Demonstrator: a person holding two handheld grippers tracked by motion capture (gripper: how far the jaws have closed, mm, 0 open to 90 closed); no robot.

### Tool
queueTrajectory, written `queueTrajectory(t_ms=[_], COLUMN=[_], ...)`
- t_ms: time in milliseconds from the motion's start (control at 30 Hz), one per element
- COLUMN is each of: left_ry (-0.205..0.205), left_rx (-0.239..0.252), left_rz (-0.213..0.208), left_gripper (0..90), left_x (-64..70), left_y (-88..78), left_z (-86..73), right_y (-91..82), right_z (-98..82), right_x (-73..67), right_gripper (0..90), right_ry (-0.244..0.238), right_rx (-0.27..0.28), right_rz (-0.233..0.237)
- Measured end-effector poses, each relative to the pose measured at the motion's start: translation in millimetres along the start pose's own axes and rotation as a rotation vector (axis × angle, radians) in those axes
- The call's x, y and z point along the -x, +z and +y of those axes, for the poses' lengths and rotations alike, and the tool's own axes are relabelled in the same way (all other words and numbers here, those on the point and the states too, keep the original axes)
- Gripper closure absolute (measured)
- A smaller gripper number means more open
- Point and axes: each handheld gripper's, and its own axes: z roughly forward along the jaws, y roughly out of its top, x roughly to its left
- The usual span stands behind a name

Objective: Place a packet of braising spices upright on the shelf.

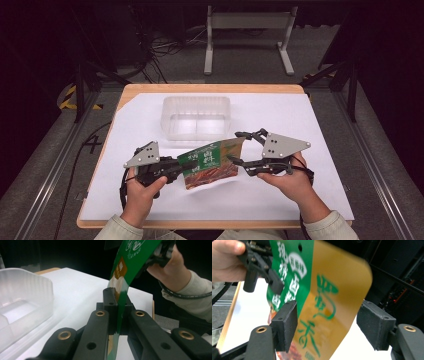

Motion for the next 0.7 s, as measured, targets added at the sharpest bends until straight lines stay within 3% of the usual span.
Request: queueTrajectory(t_ms=[367, 700], left_ry=[0.002, 0.005], left_rx=[0.021, 0.028], left_rz=[-0.010, -0.033], left_gripper=[88.5, 88.5], left_x=[0.1, 1.9], left_y=[-4.2, -1.4], left_z=[4.3, 5.6], right_y=[20.6, 29.8], right_z=[-18.9, -23.8], right_x=[-6.6, -10.8], right_gripper=[33.7, 35.8], right_ry=[-0.037, -0.052], right_rx=[-0.027, -0.023], right_rz=[0.079, 0.125])
